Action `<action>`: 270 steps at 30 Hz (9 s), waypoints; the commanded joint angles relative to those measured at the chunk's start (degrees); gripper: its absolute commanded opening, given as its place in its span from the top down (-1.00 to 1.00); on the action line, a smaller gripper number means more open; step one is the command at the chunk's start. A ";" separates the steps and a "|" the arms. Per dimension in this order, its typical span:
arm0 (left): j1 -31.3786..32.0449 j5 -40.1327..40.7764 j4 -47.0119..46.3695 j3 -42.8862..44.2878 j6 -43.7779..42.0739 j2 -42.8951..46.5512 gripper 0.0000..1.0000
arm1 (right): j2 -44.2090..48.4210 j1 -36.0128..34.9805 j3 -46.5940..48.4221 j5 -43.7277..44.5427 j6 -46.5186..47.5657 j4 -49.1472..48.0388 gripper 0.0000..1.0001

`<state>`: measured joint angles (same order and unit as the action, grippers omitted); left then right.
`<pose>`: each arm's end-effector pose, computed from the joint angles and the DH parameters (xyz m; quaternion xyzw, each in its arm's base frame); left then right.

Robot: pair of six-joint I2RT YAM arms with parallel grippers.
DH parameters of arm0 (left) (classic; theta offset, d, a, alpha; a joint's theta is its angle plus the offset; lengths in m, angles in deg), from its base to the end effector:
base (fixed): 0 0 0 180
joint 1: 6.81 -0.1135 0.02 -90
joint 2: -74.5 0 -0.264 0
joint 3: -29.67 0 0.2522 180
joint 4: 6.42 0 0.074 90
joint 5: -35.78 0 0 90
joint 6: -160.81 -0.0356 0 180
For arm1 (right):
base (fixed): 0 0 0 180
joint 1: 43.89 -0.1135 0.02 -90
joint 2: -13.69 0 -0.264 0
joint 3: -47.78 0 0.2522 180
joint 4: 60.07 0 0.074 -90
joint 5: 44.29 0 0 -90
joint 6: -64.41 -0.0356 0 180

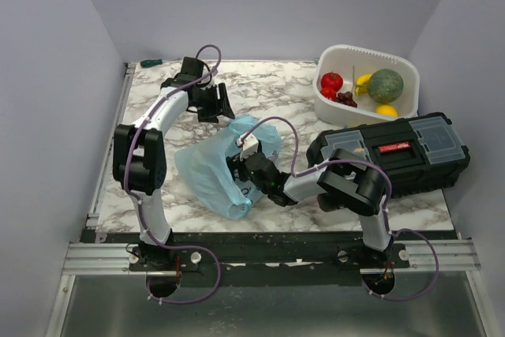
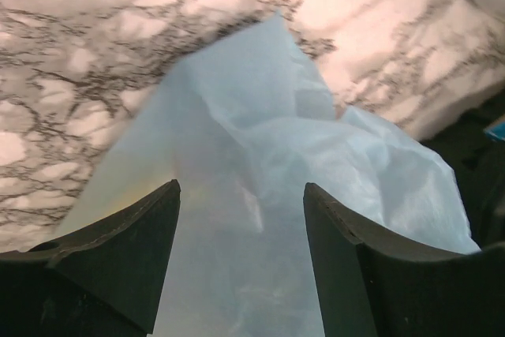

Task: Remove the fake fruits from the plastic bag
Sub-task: Adjust the fake fruit in the plastic bag, then take out the fake fruit from the plastic bag, then place the plastic bag at the center of the board, then place the fake fruit in the bin.

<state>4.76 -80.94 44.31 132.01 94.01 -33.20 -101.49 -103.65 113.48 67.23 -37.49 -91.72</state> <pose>0.3988 -0.0980 0.2536 -0.0273 0.9327 -0.2957 0.2047 0.2118 0.3374 0.1279 -0.2215 0.7703 0.2164 0.5574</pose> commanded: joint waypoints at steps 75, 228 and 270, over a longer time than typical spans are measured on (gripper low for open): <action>61.20 73.82 11.96 -24.61 14.98 48.61 -0.52 | -8.17 -1.88 11.17 8.97 -4.87 15.70 0.74; 18.13 35.70 -1.59 -39.95 -0.70 67.91 -0.67 | 20.04 35.96 31.75 19.27 -2.37 70.75 0.99; 18.09 26.16 -4.32 -50.59 -4.91 96.19 -0.79 | -2.10 49.07 56.36 5.22 -2.51 89.48 -0.03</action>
<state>23.19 -53.49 40.81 81.87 90.05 62.93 -107.26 -54.41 170.48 75.75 -40.47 -3.72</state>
